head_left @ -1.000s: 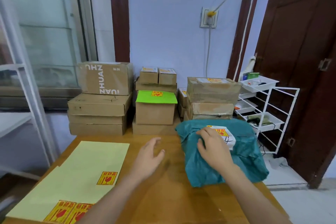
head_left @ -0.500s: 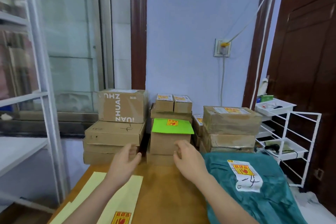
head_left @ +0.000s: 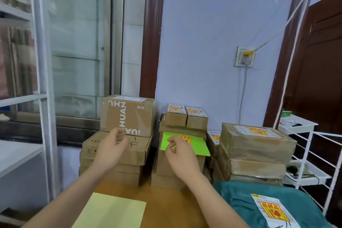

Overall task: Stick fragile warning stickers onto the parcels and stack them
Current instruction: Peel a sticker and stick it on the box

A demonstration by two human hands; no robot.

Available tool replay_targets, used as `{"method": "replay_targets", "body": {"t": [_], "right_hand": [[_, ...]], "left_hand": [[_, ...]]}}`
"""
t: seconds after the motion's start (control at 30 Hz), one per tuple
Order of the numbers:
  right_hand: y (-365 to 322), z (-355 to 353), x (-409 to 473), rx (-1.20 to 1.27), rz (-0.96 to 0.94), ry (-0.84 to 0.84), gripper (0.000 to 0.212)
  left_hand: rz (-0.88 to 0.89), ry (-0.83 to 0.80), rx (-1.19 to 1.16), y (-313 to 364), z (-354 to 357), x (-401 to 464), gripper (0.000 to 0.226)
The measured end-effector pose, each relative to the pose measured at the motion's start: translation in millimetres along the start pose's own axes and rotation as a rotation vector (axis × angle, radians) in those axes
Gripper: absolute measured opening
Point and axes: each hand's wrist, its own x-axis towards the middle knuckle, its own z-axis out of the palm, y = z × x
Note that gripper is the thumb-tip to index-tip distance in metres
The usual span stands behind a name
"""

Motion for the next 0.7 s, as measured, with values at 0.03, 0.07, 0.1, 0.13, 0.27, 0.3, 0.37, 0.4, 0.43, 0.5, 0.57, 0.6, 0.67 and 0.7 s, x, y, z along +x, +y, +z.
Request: {"method": "replay_targets", "body": {"t": [0.03, 0.07, 0.1, 0.13, 0.27, 0.3, 0.37, 0.4, 0.43, 0.5, 0.57, 0.6, 0.67, 0.7], "right_hand": [[-1.5, 3.8, 5.1, 0.009, -0.001, -0.005, 0.033], [-2.3, 7.9, 10.7, 0.013, -0.005, -0.008, 0.033], [-3.2, 11.3, 15.9, 0.013, -0.008, -0.009, 0.033], [-4.1, 14.4, 21.7, 0.015, -0.008, -0.008, 0.032], [-5.7, 27.2, 42.6, 0.047, 0.011, -0.006, 0.027], [-6.3, 30.9, 47.4, 0.059, 0.018, -0.001, 0.027], [-6.2, 39.9, 57.2, 0.098, 0.031, 0.006, 0.027], [-6.1, 44.3, 62.4, 0.12, 0.038, 0.005, 0.027], [-6.4, 48.8, 67.2, 0.137, 0.045, 0.002, 0.027], [-5.6, 57.9, 76.9, 0.159, 0.053, 0.0, 0.031], [-4.2, 66.4, 87.2, 0.189, 0.059, -0.003, 0.043], [-4.5, 69.0, 92.9, 0.214, 0.063, -0.001, 0.05], [-6.7, 72.1, 104.2, 0.292, 0.075, -0.001, 0.06], [-8.9, 72.7, 109.5, 0.329, 0.074, 0.0, 0.063]], "left_hand": [[0.001, 0.008, 0.002, 0.1, 0.7, 6.5, 0.038], [0.006, 0.017, 0.008, 0.6, 1.5, 12.9, 0.039], [0.007, 0.023, 0.014, 0.8, 2.1, 19.4, 0.04], [0.009, 0.031, 0.017, 1.1, 2.7, 25.8, 0.041], [-0.009, 0.051, -0.018, -2.4, 6.0, 48.7, 0.046], [-0.022, 0.055, -0.038, -3.5, 6.5, 53.6, 0.047], [-0.035, 0.073, -0.074, -8.4, 8.0, 63.8, 0.049], [-0.047, 0.086, -0.092, -10.4, 8.4, 68.2, 0.05], [-0.061, 0.102, -0.11, -14.0, 8.5, 73.3, 0.052], [-0.075, 0.147, -0.142, -20.8, 8.5, 83.7, 0.055], [-0.073, 0.195, -0.187, -27.5, 6.5, 94.7, 0.053], [-0.079, 0.209, -0.207, -30.1, 5.3, 100.4, 0.053], [-0.099, 0.212, -0.235, -36.3, 2.7, 112.0, 0.055], [-0.109, 0.212, -0.245, -38.0, 1.4, 117.4, 0.057]]}}
